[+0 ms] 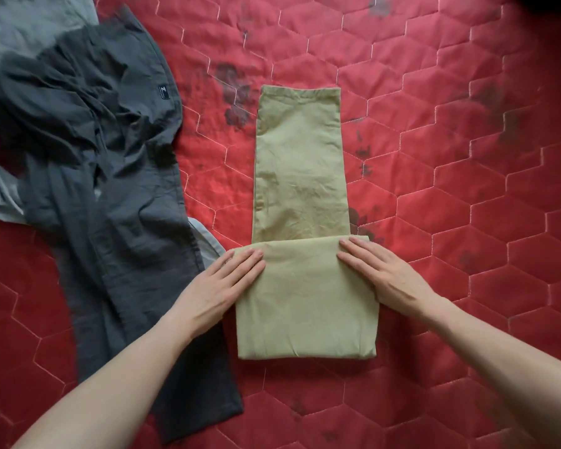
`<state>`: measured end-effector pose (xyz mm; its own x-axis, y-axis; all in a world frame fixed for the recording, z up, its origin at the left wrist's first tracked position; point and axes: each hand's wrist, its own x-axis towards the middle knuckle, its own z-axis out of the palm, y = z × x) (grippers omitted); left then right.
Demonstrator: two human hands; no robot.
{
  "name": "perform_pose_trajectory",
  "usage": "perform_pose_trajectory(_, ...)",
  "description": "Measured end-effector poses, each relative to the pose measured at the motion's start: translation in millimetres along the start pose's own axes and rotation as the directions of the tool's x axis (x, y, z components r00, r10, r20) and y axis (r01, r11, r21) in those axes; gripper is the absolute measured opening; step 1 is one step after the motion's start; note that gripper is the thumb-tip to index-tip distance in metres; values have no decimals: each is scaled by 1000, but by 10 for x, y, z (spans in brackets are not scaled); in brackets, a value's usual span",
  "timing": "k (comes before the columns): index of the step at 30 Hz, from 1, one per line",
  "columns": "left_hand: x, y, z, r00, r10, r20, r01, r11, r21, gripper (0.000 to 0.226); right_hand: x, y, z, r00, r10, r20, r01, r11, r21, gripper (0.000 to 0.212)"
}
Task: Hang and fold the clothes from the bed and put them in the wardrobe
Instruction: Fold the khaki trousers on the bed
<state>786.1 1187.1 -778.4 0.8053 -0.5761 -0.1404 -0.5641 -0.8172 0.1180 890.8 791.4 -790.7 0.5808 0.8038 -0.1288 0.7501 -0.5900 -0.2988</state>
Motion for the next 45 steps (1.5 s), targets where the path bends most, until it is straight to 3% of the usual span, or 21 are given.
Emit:
perform_pose_trajectory(4,32,-154,-12,997,49,63,-48,999,-10,79,-82,126,-137,989,-20,149,30,997,-66,98)
perform_pose_trajectory(9,100,-156,21,991,78,112,-70,995,-68,90,-77,56,-94,984,-21,175,26,999,-22,87)
perform_pose_trajectory(15,100,-153,-12,997,71,-23,-75,975,-209,68,-119,-62,-32,997,-28,-76,26,999,-25,45)
perform_pose_trajectory(20,92,56,-146,966,-158,-204,32,857,-515,41,-53,-393,-77,950,169,-262,-146,984,105,28)
perform_pose_trajectory(22,84,186,-214,923,-324,-209,135,780,-611,31,-29,-482,-82,897,365,-250,-311,922,230,19)
perform_pose_trajectory(23,89,249,-250,890,-417,-184,218,744,-632,25,-17,-523,-103,845,508,-170,-438,838,326,13)
perform_pose_trajectory(25,128,318,-294,800,-594,-87,412,649,-640,34,29,-647,-152,773,626,104,-586,642,494,28)
perform_pose_trajectory(28,203,332,-287,656,-742,142,613,413,-673,40,63,-774,-133,640,762,104,-572,382,726,14)
perform_pose_trajectory(31,267,287,-212,585,-735,343,692,230,-684,28,139,-819,-174,560,809,181,-591,236,771,25)
perform_pose_trajectory(35,282,231,-105,554,-691,464,764,201,-613,32,114,-871,-70,492,826,276,-704,192,683,25)
perform_pose_trajectory(37,310,284,-159,531,-722,443,786,227,-575,30,109,-881,-33,406,889,212,-748,190,635,21)
perform_pose_trajectory(38,332,320,-202,515,-754,408,798,247,-550,27,120,-882,-27,367,924,105,-761,233,606,21)
perform_pose_trajectory(39,352,358,-232,508,-790,343,797,279,-536,26,157,-893,-51,367,928,-62,-745,333,578,26)
perform_pose_trajectory(40,375,395,-251,526,-817,238,774,343,-532,33,212,-897,-76,416,881,-226,-698,468,542,33)
perform_pose_trajectory(42,454,439,-244,653,-758,1,672,578,-463,50,380,-886,-151,628,669,-396,-537,742,401,45)
perform_pose_trajectory(44,567,459,-205,840,-533,-101,475,812,-340,60,554,-889,-146,852,404,-333,-342,911,230,54)
perform_pose_trajectory(45,628,472,-167,905,-414,-95,372,881,-292,62,610,-889,-102,908,321,-268,-289,945,152,55)
